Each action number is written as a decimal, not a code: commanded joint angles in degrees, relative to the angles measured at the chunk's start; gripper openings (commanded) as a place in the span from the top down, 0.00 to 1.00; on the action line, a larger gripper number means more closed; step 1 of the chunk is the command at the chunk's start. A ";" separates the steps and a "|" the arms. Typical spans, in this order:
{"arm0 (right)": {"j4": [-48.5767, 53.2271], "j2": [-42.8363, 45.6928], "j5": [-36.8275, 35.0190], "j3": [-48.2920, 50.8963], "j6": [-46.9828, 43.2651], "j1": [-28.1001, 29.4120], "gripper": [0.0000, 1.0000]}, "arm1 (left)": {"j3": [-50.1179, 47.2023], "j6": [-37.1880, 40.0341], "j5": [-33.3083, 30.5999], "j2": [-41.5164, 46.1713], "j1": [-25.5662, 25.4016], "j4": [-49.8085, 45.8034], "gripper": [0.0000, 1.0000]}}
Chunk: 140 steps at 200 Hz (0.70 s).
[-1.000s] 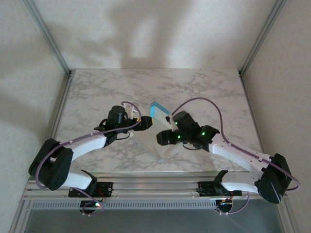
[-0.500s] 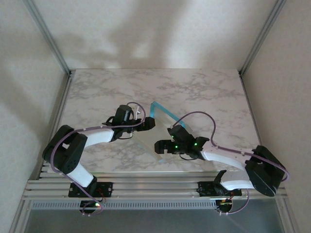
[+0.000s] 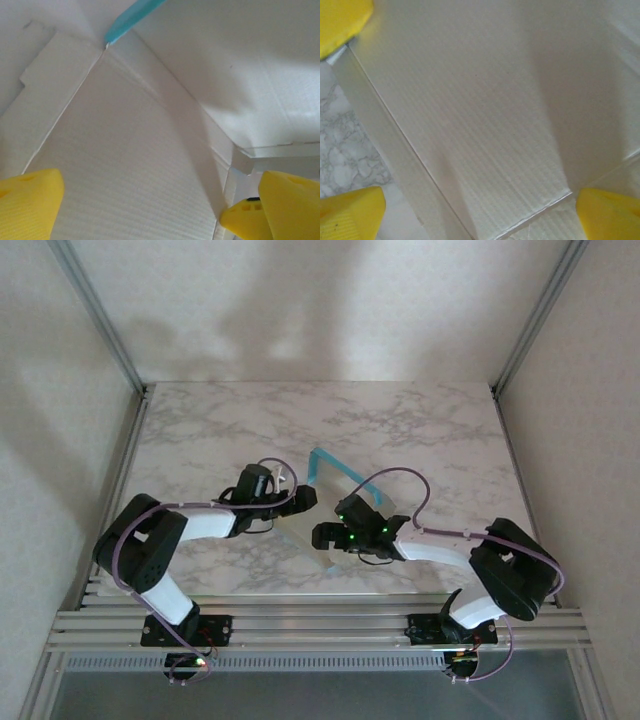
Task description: Fold the paper box
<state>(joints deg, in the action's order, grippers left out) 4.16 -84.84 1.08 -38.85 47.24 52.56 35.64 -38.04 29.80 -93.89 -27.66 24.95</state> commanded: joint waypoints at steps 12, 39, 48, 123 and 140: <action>3.45 -3.32 -3.25 -3.36 -0.90 0.11 0.01 | -5.45 -6.75 -5.67 3.38 -0.93 2.74 0.01; 5.70 -5.89 -3.85 -7.30 -4.10 -0.89 0.01 | -9.10 -9.06 -9.57 7.73 -1.51 1.69 0.01; 6.18 -6.84 -3.45 -8.81 -5.22 -1.51 0.01 | -10.35 -10.64 -10.60 9.26 -1.69 1.87 0.01; 4.04 -15.88 1.85 -18.45 -11.63 -5.04 0.02 | -21.14 -25.42 -19.02 22.42 -6.59 10.34 0.01; 2.64 -16.43 4.48 -19.32 -14.60 -5.52 0.02 | -22.46 -24.76 -20.40 25.87 -7.01 10.99 0.01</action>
<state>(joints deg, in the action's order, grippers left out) 8.69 -99.96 1.74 -55.86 37.69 47.88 15.05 -60.01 14.41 -72.49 -33.76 32.47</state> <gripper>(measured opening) 0.983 0.992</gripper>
